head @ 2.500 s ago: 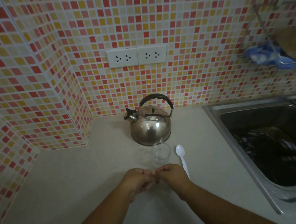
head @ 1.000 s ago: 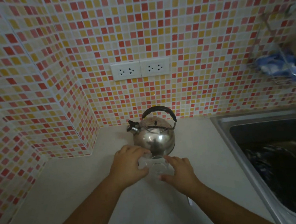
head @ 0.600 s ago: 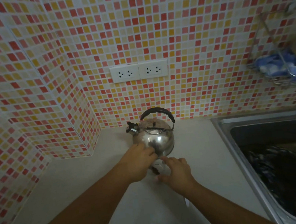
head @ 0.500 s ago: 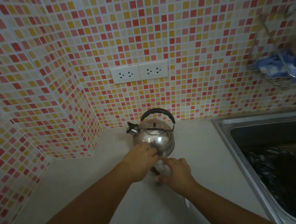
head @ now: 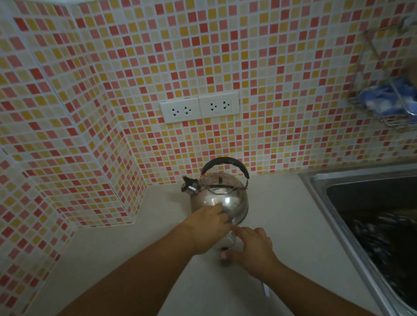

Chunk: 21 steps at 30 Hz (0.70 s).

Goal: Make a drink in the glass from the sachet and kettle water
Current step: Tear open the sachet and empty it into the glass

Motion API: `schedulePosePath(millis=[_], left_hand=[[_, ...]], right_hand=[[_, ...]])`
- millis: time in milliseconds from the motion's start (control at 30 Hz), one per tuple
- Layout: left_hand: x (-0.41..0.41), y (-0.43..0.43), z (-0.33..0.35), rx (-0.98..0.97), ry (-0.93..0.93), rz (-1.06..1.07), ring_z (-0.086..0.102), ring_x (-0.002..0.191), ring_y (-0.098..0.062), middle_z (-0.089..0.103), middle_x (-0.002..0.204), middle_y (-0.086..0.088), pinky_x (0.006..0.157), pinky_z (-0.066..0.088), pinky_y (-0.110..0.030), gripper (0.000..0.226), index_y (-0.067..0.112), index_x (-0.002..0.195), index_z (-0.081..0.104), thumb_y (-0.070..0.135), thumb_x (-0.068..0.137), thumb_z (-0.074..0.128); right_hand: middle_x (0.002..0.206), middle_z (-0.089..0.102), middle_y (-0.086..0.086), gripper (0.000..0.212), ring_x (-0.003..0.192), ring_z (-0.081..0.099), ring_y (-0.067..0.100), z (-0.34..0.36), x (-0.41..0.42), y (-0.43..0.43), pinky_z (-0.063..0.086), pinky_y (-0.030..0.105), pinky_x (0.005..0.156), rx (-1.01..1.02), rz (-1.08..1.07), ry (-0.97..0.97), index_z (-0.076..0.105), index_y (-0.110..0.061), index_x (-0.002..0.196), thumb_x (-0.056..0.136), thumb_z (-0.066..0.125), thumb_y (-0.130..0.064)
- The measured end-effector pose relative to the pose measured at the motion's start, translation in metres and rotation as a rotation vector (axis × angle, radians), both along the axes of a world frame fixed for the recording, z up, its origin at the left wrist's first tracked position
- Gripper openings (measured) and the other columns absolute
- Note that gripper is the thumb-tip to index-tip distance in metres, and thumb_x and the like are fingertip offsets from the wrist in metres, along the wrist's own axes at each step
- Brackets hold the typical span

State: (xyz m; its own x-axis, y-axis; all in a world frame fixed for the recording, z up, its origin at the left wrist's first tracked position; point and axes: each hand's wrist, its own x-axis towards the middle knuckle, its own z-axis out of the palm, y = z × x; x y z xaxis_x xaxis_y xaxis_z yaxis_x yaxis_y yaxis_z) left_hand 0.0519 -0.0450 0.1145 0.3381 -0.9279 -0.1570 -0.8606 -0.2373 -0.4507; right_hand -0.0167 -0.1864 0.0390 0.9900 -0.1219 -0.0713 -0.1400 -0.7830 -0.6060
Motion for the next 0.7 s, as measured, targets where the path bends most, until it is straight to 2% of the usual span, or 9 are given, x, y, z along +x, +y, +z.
schedulePosePath(millis=[133,233,267,333,400,467,533,633,700], left_hand=[[0.002,-0.001,-0.002,-0.031,0.017,0.017,0.06,0.095,-0.022,0.069,0.099,-0.002,0.077,0.054,-0.033,0.025,0.014,0.093,0.067,0.008,0.07,0.073],[0.005,-0.002,-0.002,-0.109,0.029,-0.034,0.064,0.078,-0.017,0.07,0.08,0.002,0.065,0.056,-0.028,0.022,0.018,0.076,0.069,0.014,0.059,0.082],[0.006,-0.001,-0.004,-0.127,0.067,-0.02,0.063,0.082,-0.019,0.07,0.084,0.001,0.071,0.055,-0.029,0.019,0.017,0.08,0.069,0.014,0.064,0.078],[0.011,0.003,-0.015,-0.169,0.134,0.047,0.055,0.102,-0.023,0.065,0.107,-0.003,0.09,0.045,-0.032,0.023,0.016,0.103,0.063,0.013,0.08,0.063],[0.013,0.01,-0.018,-0.279,0.26,0.195,0.047,0.112,-0.023,0.058,0.121,-0.002,0.094,0.04,-0.033,0.036,0.022,0.115,0.056,0.017,0.079,0.06],[0.012,0.018,-0.017,-0.479,0.429,0.355,0.043,0.111,-0.018,0.056,0.12,0.002,0.088,0.046,-0.034,0.05,0.033,0.116,0.049,0.024,0.07,0.065],[0.008,0.025,-0.013,-0.702,0.684,0.529,0.046,0.107,-0.014,0.054,0.116,0.002,0.083,0.051,-0.033,0.061,0.042,0.115,0.043,0.028,0.062,0.07],[0.001,0.03,-0.006,-0.998,1.161,0.704,0.058,0.105,-0.019,0.059,0.11,-0.002,0.087,0.054,-0.035,0.063,0.041,0.114,0.042,0.017,0.066,0.077],[-0.004,0.033,-0.004,-1.118,1.47,0.743,0.061,0.106,-0.022,0.065,0.105,-0.003,0.09,0.052,-0.038,0.059,0.03,0.116,0.041,0.011,0.072,0.075]], right_hand=[[0.118,0.06,-0.007,0.055,0.107,0.042,0.023,0.0,0.002,0.0,0.031,0.032,0.079,-0.001,0.005,-0.002,0.051,-0.04,0.118,0.068,0.066,-0.055],[0.116,0.06,-0.008,0.054,0.106,0.042,0.023,-0.001,0.001,0.0,0.03,0.032,0.077,-0.003,-0.008,-0.011,0.052,-0.04,0.116,0.066,0.066,-0.055],[0.115,0.06,-0.008,0.053,0.106,0.043,0.023,0.0,0.0,0.001,0.03,0.032,0.077,-0.003,-0.013,-0.011,0.052,-0.04,0.114,0.065,0.066,-0.055],[0.112,0.062,-0.008,0.05,0.107,0.045,0.023,0.001,0.001,0.002,0.032,0.032,0.078,-0.018,-0.003,-0.005,0.052,-0.04,0.11,0.065,0.065,-0.056],[0.11,0.063,-0.008,0.052,0.107,0.049,0.023,0.004,0.003,0.002,0.034,0.032,0.082,-0.053,0.032,-0.004,0.051,-0.04,0.109,0.062,0.063,-0.058],[0.12,0.059,-0.007,0.066,0.112,0.045,0.024,0.004,0.001,0.0,0.033,0.034,0.087,-0.048,0.057,-0.015,0.048,-0.04,0.12,0.059,0.063,-0.061],[0.134,0.049,-0.007,0.077,0.119,0.036,0.024,0.005,0.0,-0.005,0.028,0.032,0.093,0.013,0.048,-0.064,0.04,-0.04,0.134,0.064,0.067,-0.058],[0.13,0.051,-0.014,0.065,0.118,0.038,0.019,0.018,0.0,-0.009,0.028,0.026,0.095,0.18,0.065,-0.233,0.041,-0.048,0.129,0.074,0.074,-0.036],[0.121,0.055,-0.021,0.059,0.113,0.046,0.014,0.032,0.0,-0.01,0.034,0.032,0.099,0.339,0.125,-0.312,0.05,-0.05,0.119,0.074,0.075,-0.02]])
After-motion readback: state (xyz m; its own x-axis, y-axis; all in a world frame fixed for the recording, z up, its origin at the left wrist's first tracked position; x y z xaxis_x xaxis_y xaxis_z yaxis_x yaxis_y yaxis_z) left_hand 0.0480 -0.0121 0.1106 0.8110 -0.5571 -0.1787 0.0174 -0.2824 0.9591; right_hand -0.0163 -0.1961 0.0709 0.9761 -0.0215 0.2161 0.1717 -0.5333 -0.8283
